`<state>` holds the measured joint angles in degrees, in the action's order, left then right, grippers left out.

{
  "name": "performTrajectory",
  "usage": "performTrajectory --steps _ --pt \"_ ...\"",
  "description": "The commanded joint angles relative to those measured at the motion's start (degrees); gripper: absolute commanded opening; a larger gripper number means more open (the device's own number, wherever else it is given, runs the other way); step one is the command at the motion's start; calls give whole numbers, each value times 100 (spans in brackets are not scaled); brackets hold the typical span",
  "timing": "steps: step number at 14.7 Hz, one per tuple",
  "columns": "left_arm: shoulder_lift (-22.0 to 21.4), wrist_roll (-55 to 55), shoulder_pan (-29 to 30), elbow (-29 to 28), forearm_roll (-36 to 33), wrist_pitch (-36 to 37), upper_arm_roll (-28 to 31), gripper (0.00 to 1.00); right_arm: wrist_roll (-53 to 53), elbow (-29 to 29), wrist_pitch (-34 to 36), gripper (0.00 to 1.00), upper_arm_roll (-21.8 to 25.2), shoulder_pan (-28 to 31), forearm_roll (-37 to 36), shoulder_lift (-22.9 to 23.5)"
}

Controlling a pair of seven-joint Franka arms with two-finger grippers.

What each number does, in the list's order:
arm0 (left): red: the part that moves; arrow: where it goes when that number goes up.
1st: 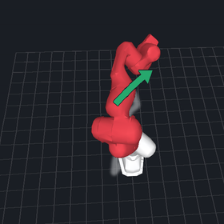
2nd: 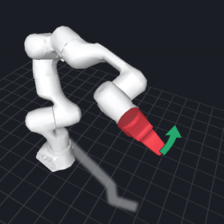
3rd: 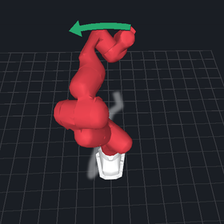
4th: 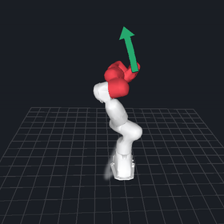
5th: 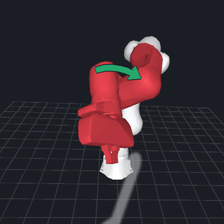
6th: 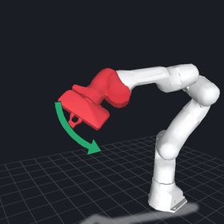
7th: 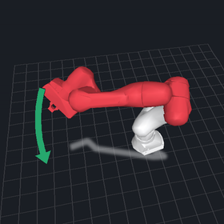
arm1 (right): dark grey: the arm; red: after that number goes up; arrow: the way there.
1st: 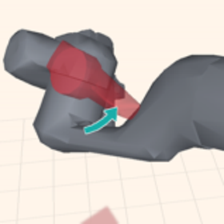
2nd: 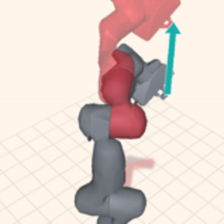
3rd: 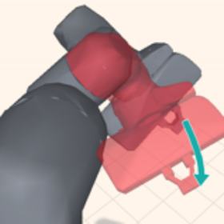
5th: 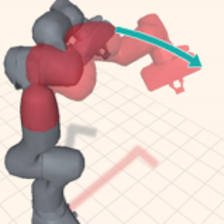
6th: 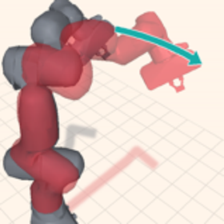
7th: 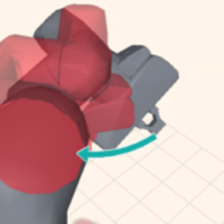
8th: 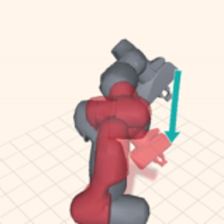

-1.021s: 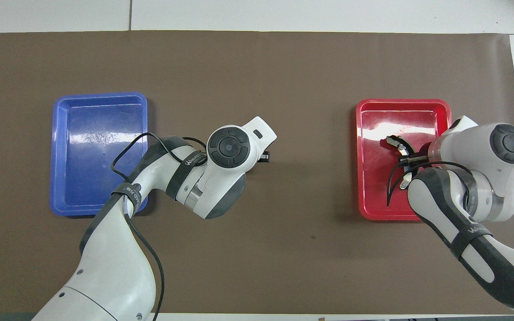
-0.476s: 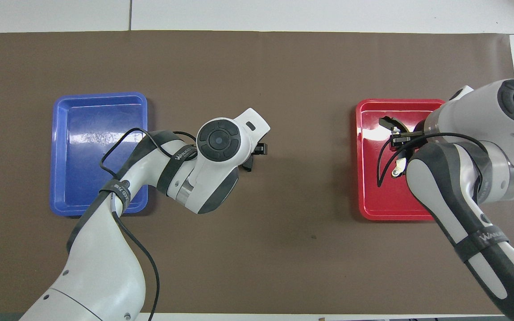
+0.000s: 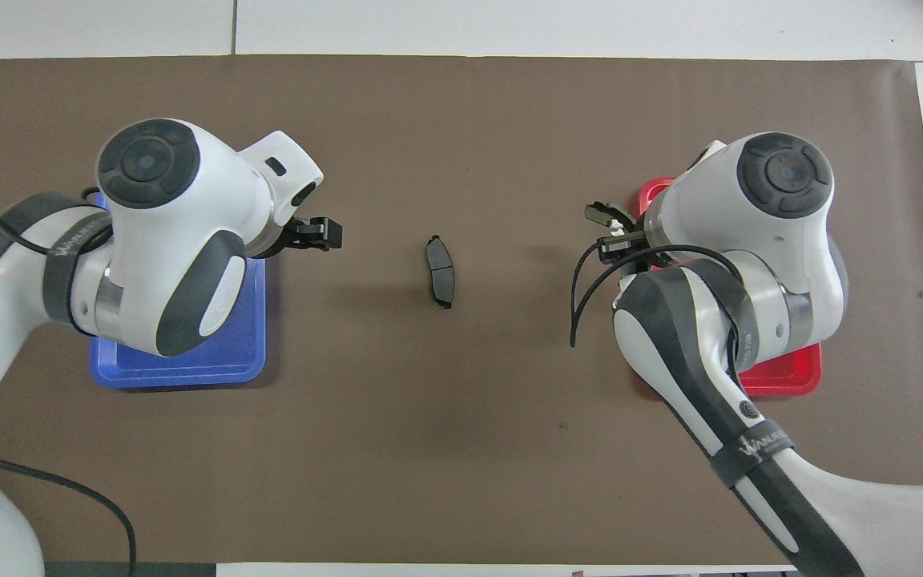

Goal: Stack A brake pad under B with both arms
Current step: 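Withdraw the left gripper to rest while the right gripper carries the curved pad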

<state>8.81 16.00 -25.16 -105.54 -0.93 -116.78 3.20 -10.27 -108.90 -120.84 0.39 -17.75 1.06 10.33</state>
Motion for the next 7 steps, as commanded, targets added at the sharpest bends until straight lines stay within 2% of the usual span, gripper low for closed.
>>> performTrajectory --steps 1,4,7 --pt "-485 -866 650 -212 -66 356 -48 100 -623 1130 332 0 5 -464 52 792" --pt "-810 -1878 1310 -143 -66 734 -39 100 -1283 1713 246 0 5 -913 9 1400" --pt "-838 -2136 1714 418 -57 1524 -12 100 -1539 1985 26 0 5 -1247 0 1831"
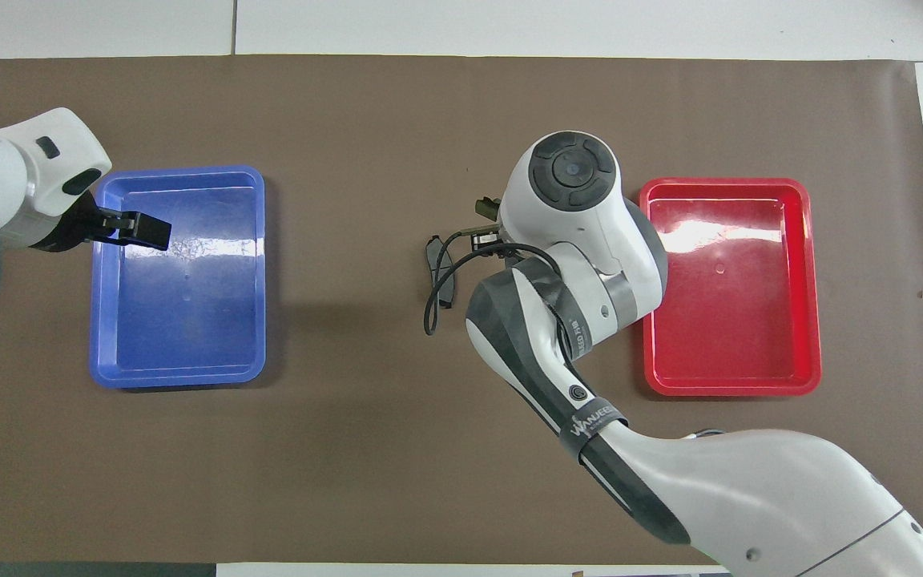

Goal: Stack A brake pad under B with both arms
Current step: 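Withdraw the left gripper to rest while the right gripper carries the curved pad, then lower the curved pad onto the small pad with the right gripper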

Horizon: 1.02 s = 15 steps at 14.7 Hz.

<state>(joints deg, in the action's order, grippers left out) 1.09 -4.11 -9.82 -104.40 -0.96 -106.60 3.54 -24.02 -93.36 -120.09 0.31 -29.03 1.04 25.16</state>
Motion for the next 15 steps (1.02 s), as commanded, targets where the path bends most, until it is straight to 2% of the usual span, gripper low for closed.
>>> performTrajectory --steps 1,5,9,15 --pt "-65 -125 269 454 -45 674 -38 100 -182 441 -206 0 4 -164 -24 402" --pt "-12 -134 612 1114 253 1500 -29 100 -182 555 -498 0 -40 -374 -51 718" --pt "-240 -484 806 1036 263 1756 -20 100 -296 564 -603 0 -40 -560 -103 833" --pt "-355 -521 771 834 263 1686 -2 100 -348 538 -963 0 -31 -516 -218 842"
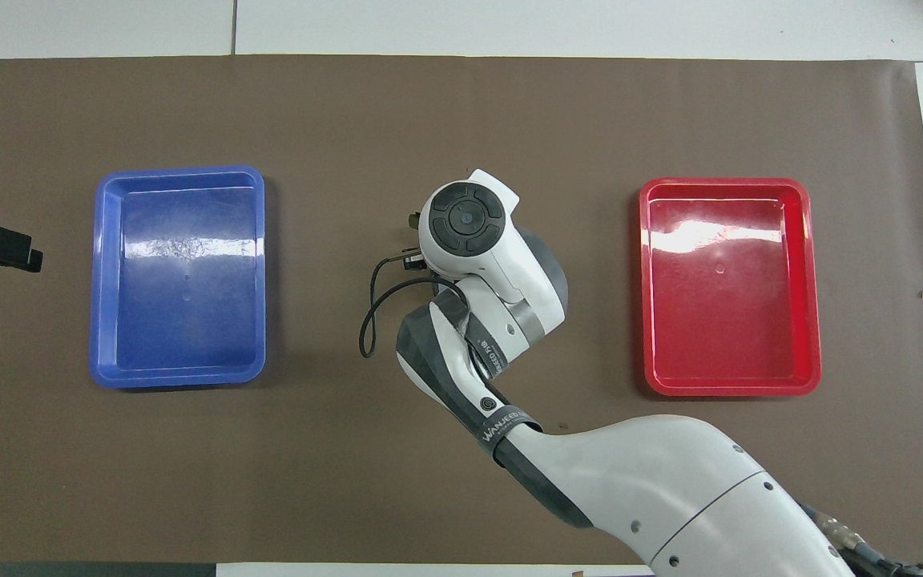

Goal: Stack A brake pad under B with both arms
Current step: 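Lower the curved pad onto the small pad with the right gripper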

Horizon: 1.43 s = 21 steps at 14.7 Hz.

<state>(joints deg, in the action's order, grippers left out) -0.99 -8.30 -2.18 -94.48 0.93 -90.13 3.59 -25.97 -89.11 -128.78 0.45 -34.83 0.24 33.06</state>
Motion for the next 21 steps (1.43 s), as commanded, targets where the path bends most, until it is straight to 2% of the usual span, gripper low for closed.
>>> performTrajectory --steps 1,15,18,19,20,21 --pt "-147 -102 7 -159 74 48 -7 100 -154 61 -130 0 -45 56 -138 43" --pt "-139 -75 51 -150 74 31 -7 100 -189 -150 -165 1 -45 29 -138 78" --pt "-139 -75 42 -150 74 31 -7 100 -294 -377 -436 22 -45 29 -130 69" --pt "-139 -75 51 -150 74 31 -7 100 -303 -466 -490 46 -54 20 -130 43" --pt "-139 -75 51 -150 74 31 -7 100 -303 -449 -438 78 -45 12 -130 43" --pt "-139 -75 51 -150 74 31 -7 100 -303 -440 -420 100 -45 3 -130 34"
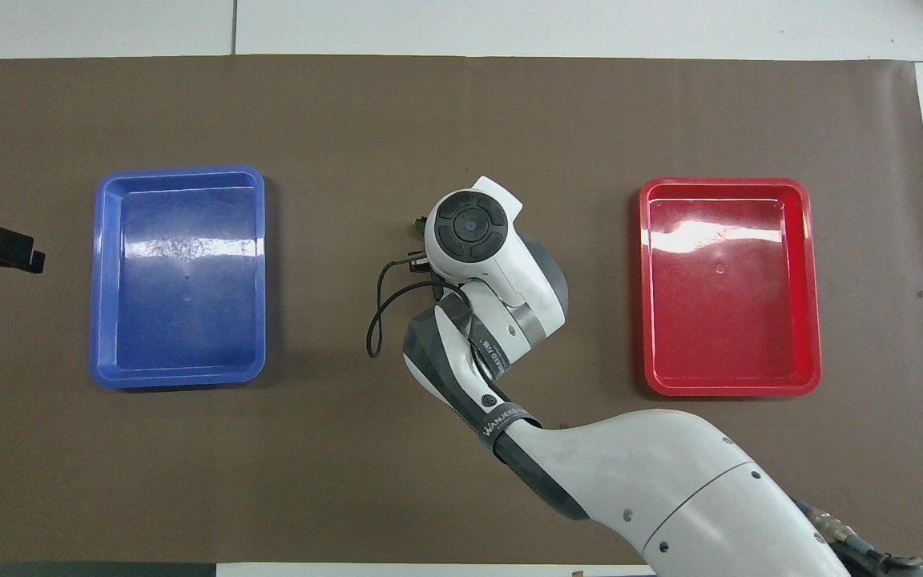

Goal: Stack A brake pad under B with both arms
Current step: 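Lower the curved pad onto the small pad with the right gripper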

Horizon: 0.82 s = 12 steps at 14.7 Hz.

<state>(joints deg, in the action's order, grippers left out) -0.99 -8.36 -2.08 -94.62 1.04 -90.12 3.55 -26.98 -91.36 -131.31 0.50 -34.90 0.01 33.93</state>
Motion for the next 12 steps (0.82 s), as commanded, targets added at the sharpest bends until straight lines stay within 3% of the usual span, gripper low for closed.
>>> performTrajectory --steps 1,5,7,12 --pt "-139 -70 41 -127 63 29 -4 100 -202 -181 -132 100 -50 18 -106 -53" --pt "-139 -70 41 -135 63 29 -4 100 -211 38 245 100 11 79 -124 -176" --pt "-139 -70 41 -135 63 29 -4 100 -220 -13 465 100 142 255 -124 -596" --pt "-139 -70 41 -135 63 29 -4 100 -132 -66 1343 100 178 1334 -282 -1581"
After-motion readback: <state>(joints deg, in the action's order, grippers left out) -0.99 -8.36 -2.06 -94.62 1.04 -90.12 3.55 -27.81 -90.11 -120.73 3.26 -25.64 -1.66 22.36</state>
